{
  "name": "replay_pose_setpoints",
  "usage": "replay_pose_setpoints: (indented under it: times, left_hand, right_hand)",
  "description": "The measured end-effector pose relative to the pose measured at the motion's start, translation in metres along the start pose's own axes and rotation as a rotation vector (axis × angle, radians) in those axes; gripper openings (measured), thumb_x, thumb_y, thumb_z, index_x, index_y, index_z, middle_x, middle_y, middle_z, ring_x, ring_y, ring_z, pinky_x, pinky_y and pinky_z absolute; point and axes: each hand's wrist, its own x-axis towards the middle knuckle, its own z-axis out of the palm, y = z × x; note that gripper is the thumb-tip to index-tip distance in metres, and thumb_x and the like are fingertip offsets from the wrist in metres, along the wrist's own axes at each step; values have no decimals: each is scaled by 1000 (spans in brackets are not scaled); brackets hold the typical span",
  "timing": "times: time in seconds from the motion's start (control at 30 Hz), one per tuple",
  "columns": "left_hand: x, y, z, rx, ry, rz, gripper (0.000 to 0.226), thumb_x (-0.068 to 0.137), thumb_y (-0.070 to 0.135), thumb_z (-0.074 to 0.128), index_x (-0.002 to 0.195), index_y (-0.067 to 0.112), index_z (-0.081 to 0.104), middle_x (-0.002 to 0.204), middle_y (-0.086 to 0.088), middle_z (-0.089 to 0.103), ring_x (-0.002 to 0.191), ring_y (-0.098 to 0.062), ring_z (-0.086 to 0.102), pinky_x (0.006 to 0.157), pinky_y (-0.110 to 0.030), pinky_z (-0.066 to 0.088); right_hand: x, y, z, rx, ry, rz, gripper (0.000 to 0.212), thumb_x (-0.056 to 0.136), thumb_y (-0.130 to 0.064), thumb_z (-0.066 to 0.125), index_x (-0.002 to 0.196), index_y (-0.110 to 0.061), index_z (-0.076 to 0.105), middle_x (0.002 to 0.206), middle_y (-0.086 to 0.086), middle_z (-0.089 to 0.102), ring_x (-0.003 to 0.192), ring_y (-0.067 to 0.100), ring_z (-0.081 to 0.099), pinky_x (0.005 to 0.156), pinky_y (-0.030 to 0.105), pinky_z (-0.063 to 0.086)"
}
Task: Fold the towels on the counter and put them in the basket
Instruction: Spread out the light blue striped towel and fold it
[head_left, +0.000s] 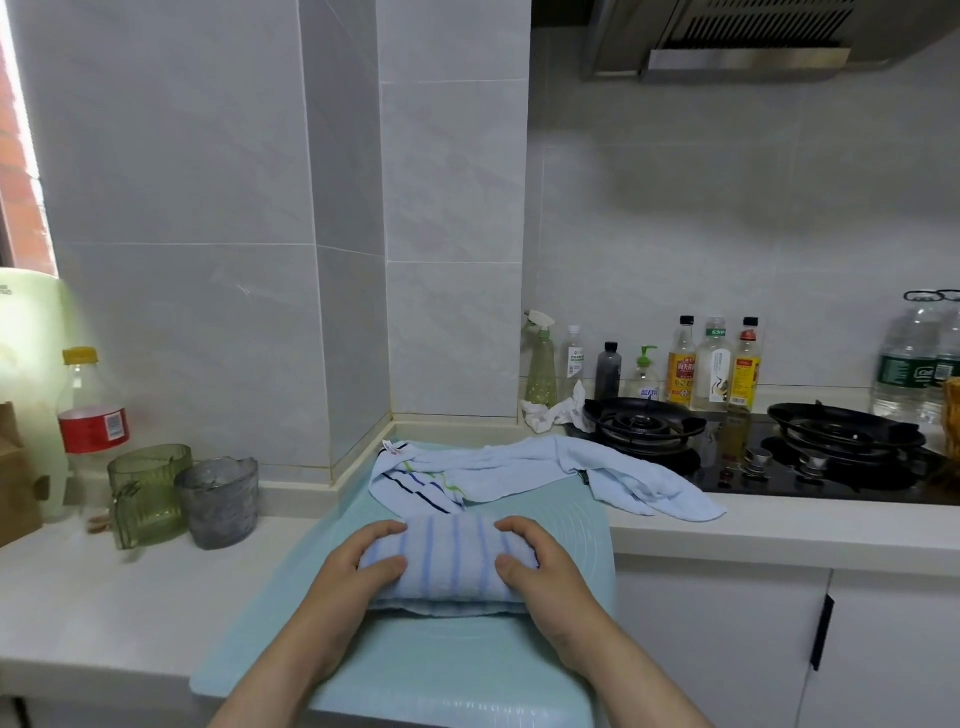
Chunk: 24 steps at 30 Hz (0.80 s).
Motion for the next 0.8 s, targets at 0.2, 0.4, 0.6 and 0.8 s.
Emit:
replay_pose_setpoints:
  times: [0.2,0.4,0.6,0.8]
  left_hand:
    - [7,-5,-4,-168,13,-80,39,87,-8,53,114,18,66,117,-12,67,97,-30,66,78,-40,54]
    - [6,-3,-4,-243,70,-67,30,90,-7,57,111,14,61,121,-13,60,90,-28,65,76,-41,58]
    - [8,2,-4,-311,54,-118,28,91,-6,54,113,11,61,119,-15,62,96,-31,64,70,-38,61]
    - [9,4,-5,-356,51,-136,32,91,-8,47,112,9,64,117,-14,61,97,-31,61,68,-37,61]
  right_hand:
    - [-4,-8,-3,72,7,63,58,80,7,47,117,-35,62,126,-18,53,119,5,48,87,14,41]
    - [-1,-7,-2,86,45,67,62,79,8,51,123,-34,60,128,-11,56,118,7,53,91,17,43]
    - [0,-4,-4,60,55,44,61,80,7,53,126,-33,58,128,-11,55,119,6,52,99,21,43]
    - [0,-2,-6,14,68,-13,54,83,8,52,111,-37,59,115,-11,57,99,1,56,78,10,44]
